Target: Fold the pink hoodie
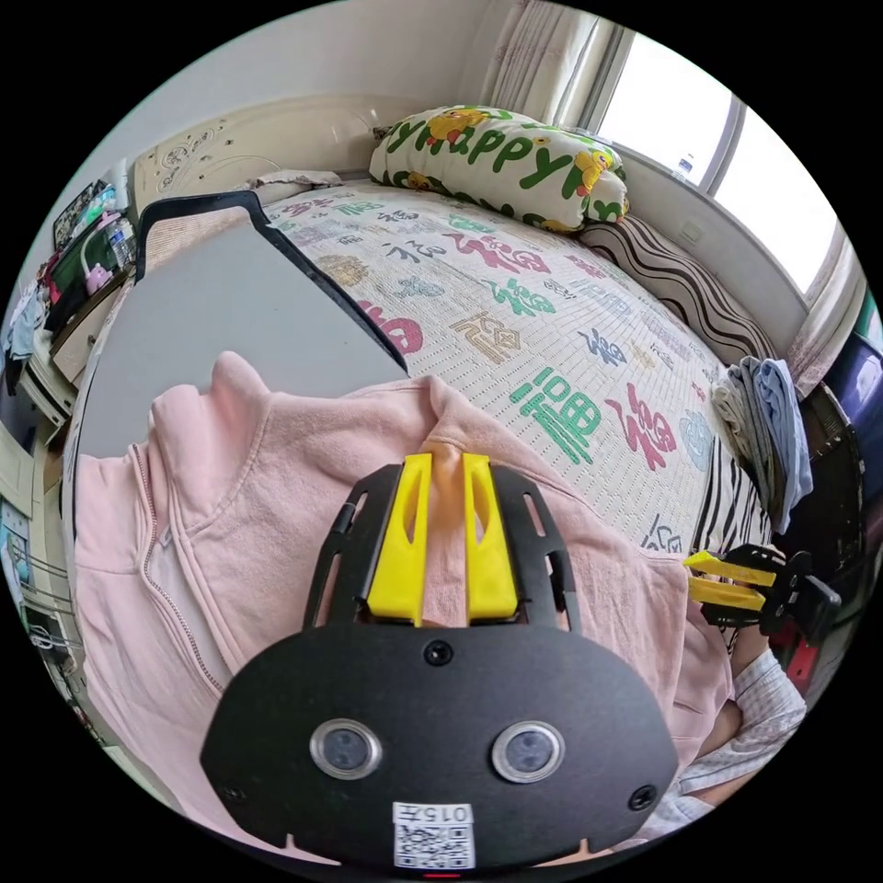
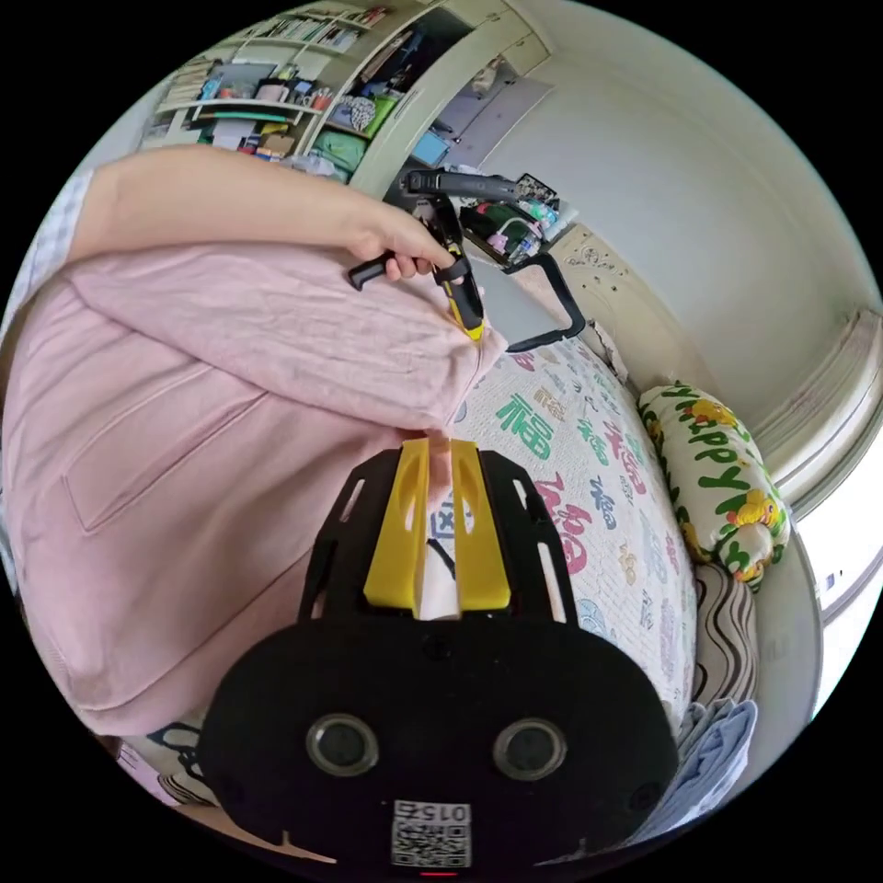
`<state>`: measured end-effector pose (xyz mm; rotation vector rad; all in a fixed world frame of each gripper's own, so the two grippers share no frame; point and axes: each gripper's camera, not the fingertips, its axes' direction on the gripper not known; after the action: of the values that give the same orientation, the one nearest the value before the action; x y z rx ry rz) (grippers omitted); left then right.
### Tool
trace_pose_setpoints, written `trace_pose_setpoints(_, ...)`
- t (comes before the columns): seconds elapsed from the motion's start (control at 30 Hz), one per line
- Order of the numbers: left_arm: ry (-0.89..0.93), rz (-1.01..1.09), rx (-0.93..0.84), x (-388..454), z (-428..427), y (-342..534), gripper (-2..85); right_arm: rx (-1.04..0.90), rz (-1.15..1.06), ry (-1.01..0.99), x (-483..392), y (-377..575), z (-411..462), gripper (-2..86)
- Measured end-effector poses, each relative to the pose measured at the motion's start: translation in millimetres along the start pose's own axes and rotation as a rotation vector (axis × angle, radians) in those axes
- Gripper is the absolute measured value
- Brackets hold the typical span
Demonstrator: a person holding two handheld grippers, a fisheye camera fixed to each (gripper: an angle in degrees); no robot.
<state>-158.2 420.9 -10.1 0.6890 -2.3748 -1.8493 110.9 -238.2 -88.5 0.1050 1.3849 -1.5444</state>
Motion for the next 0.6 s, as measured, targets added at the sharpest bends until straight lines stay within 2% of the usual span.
trace_pose_setpoints(0.1, -0.007, -0.002, 0.005, 6.3, -2.7, -1.1, 4.6, -0.041, -0.008, 0.067, -5.4, -4.5, 8.9, 2.5)
trace_pose_setpoints(0.23, -0.023, -0.028, 0.057, 11.5, -15.0, 1.8, 2.5, -0.047, 0.096, -0.05, 19.1, -0.4, 9.5, 0.6)
trace_pose_setpoints(0.4, 0.036, -0.039, 0.032, 9.0, -33.0, -0.2, 2.3, -0.116, 0.026, -0.038, 9.0, -7.1, 23.4, 1.5)
trace_pose_setpoints(0.47, 0.051, -0.005, 0.094, 7.4, -77.7, 17.0, 3.1, -0.089, 0.049, -0.075, 15.3, -6.4, 21.8, 2.6)
trace_pose_setpoints(0.6, 0.092, 0.063, 0.094, 5.8, -157.4, 80.3, 6.0, 0.032, 0.202, -0.246, 52.4, 4.9, 10.7, 1.4)
